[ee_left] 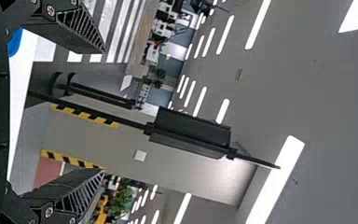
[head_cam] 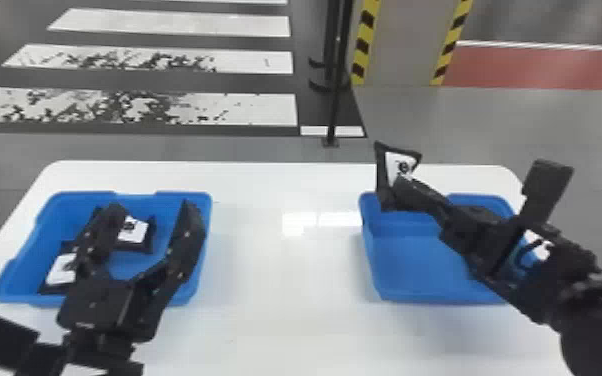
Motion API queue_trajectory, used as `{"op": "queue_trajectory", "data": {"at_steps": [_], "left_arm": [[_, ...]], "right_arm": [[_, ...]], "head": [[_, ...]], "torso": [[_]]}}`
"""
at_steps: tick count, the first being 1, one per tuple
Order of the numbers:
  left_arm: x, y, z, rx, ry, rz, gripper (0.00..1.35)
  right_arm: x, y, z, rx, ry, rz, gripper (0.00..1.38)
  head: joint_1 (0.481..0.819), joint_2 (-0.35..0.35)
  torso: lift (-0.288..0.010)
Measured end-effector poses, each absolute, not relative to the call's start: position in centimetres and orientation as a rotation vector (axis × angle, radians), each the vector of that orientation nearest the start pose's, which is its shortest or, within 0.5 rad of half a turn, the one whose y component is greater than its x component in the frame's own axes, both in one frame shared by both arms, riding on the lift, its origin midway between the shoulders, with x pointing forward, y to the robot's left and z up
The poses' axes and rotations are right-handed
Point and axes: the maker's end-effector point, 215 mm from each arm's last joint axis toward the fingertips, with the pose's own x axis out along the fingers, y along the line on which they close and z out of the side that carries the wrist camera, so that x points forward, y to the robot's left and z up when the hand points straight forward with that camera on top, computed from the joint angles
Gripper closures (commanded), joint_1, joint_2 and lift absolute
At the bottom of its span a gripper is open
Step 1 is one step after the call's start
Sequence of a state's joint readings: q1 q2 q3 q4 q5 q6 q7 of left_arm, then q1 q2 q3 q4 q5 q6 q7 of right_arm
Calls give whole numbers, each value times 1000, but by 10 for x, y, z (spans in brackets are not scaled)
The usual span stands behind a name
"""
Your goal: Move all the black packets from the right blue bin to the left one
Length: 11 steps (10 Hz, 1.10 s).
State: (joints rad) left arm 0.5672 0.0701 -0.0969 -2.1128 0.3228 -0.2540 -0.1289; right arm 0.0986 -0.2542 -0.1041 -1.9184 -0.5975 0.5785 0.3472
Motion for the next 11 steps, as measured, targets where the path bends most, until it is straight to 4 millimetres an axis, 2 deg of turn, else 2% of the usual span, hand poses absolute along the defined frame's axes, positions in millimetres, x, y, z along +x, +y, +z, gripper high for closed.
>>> {"op": "queue_trajectory", "data": {"at_steps": [1,2,3,5,6,8,11], "left_arm": [[421,168,-250,-307,-184,-236,216],[428,157,-252,-308,-134,-293,260],[434,148,-251,-317,-103,-345,280],[439,132,-242,-353,-99,-421,280],[439,123,-239,-374,-93,-459,280],[437,110,-238,-391,-67,-502,280],[437,106,-248,-371,-29,-507,282]], "right_arm": [[530,-165,-281,382,159,583,1159],[520,-129,-253,415,101,683,1159],[508,-99,-243,448,87,755,1159],[487,-54,-255,515,128,849,1159],[479,-37,-261,540,146,880,1159],[464,-10,-262,574,158,936,1159],[444,19,-256,614,170,1009,1159]], "head": [[695,0],[695,33],[692,49],[695,94],[695,104],[695,120],[695,159]], "torso": [[-140],[-140],[-140],[-140],[-140],[-140],[-140]]}}
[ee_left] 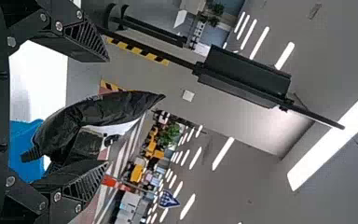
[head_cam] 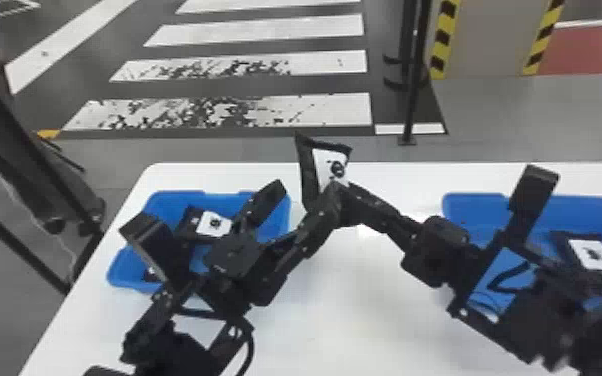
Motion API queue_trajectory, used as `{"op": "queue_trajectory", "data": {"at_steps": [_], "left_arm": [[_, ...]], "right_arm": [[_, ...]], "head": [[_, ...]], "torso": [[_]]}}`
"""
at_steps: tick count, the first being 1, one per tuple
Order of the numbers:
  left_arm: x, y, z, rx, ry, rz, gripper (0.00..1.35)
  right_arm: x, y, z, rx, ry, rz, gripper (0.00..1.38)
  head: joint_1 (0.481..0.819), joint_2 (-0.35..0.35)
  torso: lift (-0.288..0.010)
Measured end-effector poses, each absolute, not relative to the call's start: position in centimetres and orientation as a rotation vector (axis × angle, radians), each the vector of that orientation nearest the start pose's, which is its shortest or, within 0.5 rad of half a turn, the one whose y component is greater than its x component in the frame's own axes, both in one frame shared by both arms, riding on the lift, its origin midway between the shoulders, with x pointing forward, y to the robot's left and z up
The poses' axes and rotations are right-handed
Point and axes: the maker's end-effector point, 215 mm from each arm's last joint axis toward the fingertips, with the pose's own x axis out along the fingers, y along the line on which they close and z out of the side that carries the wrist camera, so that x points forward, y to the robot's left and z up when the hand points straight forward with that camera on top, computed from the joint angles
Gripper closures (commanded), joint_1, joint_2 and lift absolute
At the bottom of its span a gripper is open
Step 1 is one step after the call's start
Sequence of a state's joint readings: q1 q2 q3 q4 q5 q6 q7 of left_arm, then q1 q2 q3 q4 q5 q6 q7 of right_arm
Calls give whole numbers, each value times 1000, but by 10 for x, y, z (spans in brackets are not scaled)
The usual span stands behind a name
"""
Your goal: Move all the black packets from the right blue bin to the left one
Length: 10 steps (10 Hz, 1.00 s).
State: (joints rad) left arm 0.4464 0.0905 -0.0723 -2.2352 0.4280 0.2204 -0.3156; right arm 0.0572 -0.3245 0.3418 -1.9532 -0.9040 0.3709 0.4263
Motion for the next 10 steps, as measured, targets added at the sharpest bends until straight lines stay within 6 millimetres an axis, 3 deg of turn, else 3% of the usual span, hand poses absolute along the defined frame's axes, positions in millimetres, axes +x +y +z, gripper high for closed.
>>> {"op": "queue_trajectory", "data": {"at_steps": [2,5,7,8,9,10], "left_arm": [[437,108,-249,-367,-29,-499,280],[437,116,-235,-398,-81,-481,280],[437,117,-233,-410,-87,-478,283],[436,116,-237,-411,-74,-481,395],[436,114,-239,-413,-64,-485,806],[436,112,-242,-411,-52,-487,1116]], "right_arm": [[430,36,-260,640,200,1047,1159],[407,61,-271,666,257,1106,1159],[401,64,-276,674,275,1111,1159],[400,64,-276,676,275,1112,1159],[400,64,-274,676,272,1113,1159],[400,64,-273,676,270,1114,1159]], "head": [[695,181],[695,229],[695,241],[695,239],[695,237],[695,236]], "torso": [[-140],[-140],[-140],[-140],[-140],[-140]]}}
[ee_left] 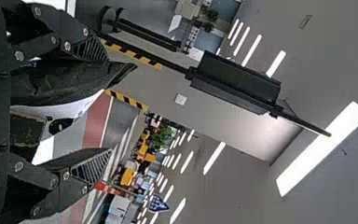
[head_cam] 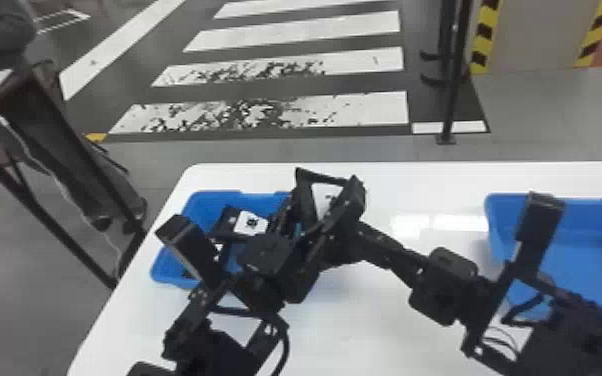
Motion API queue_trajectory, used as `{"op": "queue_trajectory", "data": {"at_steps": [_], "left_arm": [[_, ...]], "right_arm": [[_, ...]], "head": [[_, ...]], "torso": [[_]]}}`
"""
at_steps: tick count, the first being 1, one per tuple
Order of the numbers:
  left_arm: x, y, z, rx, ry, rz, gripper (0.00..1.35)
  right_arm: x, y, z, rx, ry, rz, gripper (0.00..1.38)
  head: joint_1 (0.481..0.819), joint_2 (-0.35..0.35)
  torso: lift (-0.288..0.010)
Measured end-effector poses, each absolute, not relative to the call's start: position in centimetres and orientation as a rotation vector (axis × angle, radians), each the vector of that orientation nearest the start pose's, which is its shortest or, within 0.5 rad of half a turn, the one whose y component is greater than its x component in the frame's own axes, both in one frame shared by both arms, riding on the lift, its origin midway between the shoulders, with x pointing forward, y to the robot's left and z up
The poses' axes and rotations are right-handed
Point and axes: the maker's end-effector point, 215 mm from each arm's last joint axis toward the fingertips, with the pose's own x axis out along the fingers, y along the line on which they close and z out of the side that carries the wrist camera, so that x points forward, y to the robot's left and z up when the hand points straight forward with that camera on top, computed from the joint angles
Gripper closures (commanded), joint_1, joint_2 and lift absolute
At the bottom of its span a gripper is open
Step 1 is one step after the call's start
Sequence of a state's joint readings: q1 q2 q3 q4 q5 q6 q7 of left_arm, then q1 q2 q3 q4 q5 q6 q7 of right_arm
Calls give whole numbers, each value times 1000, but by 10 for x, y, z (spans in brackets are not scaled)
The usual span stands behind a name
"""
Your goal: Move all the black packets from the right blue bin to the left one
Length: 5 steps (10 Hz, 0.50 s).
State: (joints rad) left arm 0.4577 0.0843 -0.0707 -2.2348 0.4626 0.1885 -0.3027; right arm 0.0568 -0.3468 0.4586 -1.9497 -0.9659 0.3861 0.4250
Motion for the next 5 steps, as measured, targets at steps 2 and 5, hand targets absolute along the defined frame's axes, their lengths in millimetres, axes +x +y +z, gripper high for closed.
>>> {"op": "queue_trajectory", "data": {"at_steps": [2,5], "left_arm": [[436,112,-245,-394,-35,-472,1210],[434,114,-234,-359,-66,-457,1210]], "right_arm": [[402,64,-271,679,262,1114,1159],[406,62,-270,688,253,1106,871]], "head": [[695,234],[695,233]], "torso": [[-140],[-140]]}}
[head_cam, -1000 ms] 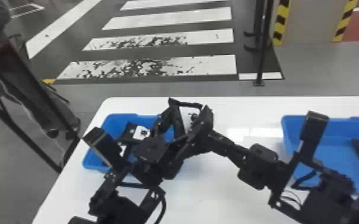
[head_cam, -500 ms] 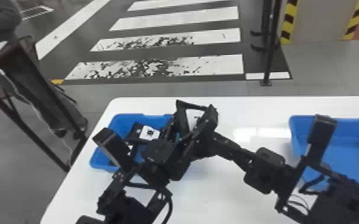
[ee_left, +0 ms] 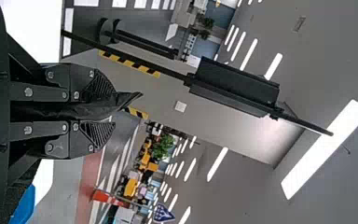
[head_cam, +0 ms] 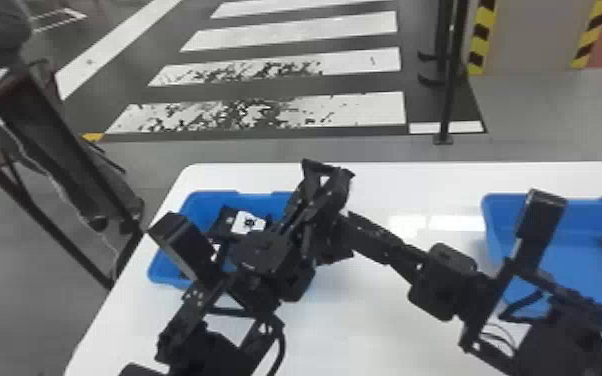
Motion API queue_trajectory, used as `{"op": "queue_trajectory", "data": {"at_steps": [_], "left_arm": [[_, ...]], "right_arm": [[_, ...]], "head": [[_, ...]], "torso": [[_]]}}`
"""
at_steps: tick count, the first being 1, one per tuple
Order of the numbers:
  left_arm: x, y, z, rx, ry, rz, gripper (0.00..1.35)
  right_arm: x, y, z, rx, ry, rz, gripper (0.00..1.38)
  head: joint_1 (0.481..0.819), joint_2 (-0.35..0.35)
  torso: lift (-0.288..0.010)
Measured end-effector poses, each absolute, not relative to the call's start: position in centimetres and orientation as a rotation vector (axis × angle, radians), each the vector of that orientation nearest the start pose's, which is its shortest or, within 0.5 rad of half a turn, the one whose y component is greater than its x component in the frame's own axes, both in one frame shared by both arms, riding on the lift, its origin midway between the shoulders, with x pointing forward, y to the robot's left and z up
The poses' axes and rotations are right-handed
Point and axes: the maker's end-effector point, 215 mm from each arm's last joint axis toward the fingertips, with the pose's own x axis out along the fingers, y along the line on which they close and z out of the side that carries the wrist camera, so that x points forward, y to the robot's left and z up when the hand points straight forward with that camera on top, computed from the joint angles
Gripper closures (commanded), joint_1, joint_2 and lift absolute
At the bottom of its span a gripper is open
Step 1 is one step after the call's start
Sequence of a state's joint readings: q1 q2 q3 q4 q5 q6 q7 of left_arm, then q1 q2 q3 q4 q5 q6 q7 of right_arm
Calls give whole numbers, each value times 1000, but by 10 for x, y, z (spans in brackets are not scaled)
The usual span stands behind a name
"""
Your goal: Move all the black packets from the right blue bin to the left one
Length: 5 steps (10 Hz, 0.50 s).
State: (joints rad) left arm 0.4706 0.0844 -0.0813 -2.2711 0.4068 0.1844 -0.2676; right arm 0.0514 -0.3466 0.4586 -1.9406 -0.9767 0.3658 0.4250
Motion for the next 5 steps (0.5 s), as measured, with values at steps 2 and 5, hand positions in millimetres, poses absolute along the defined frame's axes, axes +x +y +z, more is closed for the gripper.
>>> {"op": "queue_trajectory", "data": {"at_steps": [2,5], "left_arm": [[435,118,-230,-355,-82,-444,1210],[442,135,-226,-323,-102,-396,1210]], "right_arm": [[407,60,-271,680,249,1101,-2],[405,62,-274,692,262,1117,438]], "head": [[695,236],[695,253]], "torso": [[-140],[-140]]}}
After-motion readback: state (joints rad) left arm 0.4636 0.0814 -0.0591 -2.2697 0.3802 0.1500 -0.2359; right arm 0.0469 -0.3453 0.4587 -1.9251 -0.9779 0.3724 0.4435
